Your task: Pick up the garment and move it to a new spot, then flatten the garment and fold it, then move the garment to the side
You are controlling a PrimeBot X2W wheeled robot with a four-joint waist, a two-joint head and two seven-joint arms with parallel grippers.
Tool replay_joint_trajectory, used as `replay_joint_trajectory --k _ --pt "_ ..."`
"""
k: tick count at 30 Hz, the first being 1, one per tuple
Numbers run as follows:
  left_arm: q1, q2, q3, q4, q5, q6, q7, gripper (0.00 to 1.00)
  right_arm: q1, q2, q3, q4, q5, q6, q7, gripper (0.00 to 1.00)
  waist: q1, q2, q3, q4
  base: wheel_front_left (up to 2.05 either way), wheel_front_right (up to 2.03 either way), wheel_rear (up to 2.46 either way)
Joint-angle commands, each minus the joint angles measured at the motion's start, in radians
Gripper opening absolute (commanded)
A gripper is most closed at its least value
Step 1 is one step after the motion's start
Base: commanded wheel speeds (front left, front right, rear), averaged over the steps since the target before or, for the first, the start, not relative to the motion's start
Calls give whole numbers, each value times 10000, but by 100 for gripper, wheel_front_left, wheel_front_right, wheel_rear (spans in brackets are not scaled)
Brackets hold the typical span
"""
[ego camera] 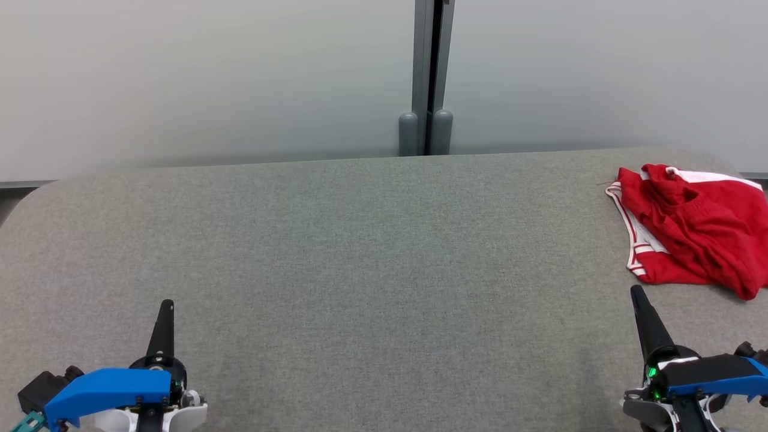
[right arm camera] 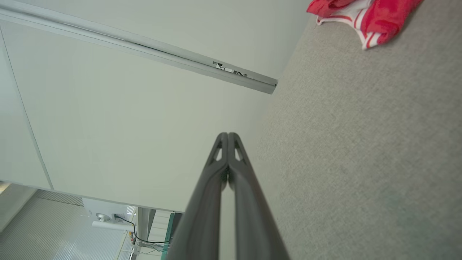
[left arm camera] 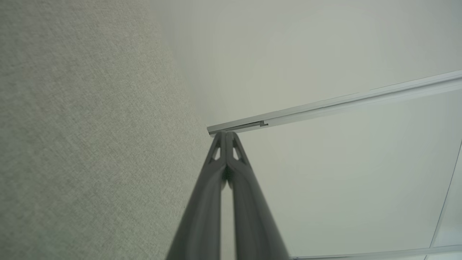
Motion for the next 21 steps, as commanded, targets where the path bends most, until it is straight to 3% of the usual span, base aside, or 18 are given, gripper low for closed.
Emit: replay_joint_trajectory --k 1,21 --pt "-215 -22 61 -91 -197 -74 46 0 -165 26 -39 -116 233 3 59 0 0 0 -2 3 0 0 0" --pt "-364 -178 316 -115 -1689 -361 417 0 -185 99 -144 -169 1816 4 402 0 -1 0 -43 54 0 0 0"
